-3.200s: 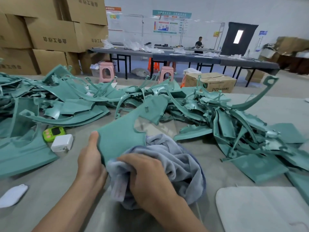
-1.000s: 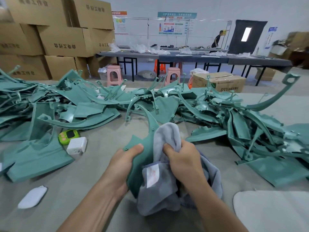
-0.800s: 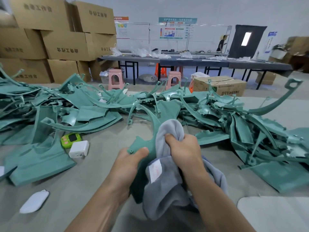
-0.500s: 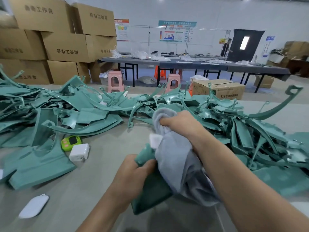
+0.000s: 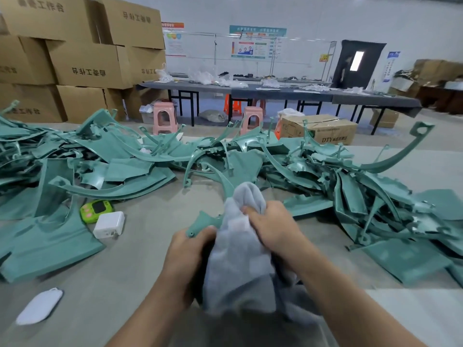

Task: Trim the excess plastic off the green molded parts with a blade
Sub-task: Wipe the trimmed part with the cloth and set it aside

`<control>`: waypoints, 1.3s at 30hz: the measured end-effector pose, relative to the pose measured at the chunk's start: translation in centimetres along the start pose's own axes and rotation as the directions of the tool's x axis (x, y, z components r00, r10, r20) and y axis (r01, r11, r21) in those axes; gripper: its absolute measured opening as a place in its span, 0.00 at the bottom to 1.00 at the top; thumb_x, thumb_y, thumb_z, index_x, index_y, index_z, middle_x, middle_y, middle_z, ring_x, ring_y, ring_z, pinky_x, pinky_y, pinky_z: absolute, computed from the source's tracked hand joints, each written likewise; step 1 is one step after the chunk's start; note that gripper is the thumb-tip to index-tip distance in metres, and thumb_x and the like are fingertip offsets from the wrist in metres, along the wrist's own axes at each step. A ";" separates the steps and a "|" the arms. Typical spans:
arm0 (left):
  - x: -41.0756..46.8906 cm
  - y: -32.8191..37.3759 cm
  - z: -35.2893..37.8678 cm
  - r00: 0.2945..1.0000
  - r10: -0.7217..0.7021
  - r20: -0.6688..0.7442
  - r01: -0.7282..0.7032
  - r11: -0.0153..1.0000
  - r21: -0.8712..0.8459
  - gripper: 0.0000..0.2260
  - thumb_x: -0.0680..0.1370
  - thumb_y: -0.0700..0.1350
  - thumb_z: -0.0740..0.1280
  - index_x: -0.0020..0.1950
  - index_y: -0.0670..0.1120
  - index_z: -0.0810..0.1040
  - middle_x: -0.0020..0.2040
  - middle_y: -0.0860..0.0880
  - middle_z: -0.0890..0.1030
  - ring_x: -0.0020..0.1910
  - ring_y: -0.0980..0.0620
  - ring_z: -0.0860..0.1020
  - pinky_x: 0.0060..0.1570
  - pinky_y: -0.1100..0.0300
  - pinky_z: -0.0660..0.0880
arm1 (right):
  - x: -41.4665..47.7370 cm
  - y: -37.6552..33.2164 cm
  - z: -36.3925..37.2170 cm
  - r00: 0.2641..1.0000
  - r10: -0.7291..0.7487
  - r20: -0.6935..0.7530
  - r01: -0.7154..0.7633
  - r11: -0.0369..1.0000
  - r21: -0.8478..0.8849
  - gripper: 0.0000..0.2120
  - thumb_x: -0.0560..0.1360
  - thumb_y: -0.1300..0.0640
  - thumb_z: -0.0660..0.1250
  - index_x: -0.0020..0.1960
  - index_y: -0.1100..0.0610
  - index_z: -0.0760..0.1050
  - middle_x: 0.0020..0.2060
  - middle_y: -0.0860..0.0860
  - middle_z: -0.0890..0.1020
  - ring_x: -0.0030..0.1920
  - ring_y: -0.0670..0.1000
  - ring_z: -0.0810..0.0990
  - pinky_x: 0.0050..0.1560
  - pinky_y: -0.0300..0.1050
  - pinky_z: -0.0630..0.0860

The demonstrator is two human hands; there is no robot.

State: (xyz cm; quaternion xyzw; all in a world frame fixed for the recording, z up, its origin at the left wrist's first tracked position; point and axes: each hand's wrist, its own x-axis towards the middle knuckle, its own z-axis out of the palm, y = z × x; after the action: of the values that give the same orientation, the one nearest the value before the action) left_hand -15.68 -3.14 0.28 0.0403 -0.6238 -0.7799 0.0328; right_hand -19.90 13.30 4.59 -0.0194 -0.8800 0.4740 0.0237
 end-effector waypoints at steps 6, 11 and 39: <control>-0.5 -0.5 0.3 0.996 -0.084 0.010 0.085 0.988 -0.132 0.10 0.79 0.39 0.66 0.45 0.38 0.86 0.45 0.35 0.86 0.40 0.38 0.85 0.34 0.54 0.80 | -4.4 3.7 0.7 0.970 -0.071 -0.232 0.047 0.993 -0.106 0.11 0.79 0.46 0.68 0.39 0.49 0.75 0.28 0.42 0.77 0.31 0.39 0.75 0.32 0.27 0.68; -0.5 -0.4 0.7 0.976 -0.200 -0.085 0.175 0.955 -0.241 0.10 0.78 0.43 0.68 0.44 0.40 0.88 0.46 0.36 0.86 0.42 0.38 0.86 0.36 0.52 0.81 | -7.0 4.6 1.0 0.924 -0.228 -0.307 0.175 0.966 -0.190 0.06 0.80 0.51 0.68 0.56 0.44 0.79 0.38 0.36 0.76 0.41 0.35 0.75 0.44 0.23 0.69; -4.0 -0.6 2.5 0.772 0.439 0.460 -0.635 0.556 0.536 0.33 0.70 0.46 0.68 0.75 0.60 0.68 0.77 0.63 0.65 0.77 0.65 0.60 0.77 0.61 0.56 | -8.4 3.0 0.9 0.986 0.162 -0.021 -0.096 0.679 0.728 0.07 0.79 0.60 0.71 0.50 0.48 0.84 0.51 0.50 0.87 0.52 0.51 0.87 0.56 0.51 0.83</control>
State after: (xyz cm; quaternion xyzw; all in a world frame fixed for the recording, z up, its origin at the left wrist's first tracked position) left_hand -11.97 -0.18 0.31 -0.2531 -0.8383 -0.4526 0.1686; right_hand -11.50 13.74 1.34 -0.0904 -0.6160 0.7818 0.0329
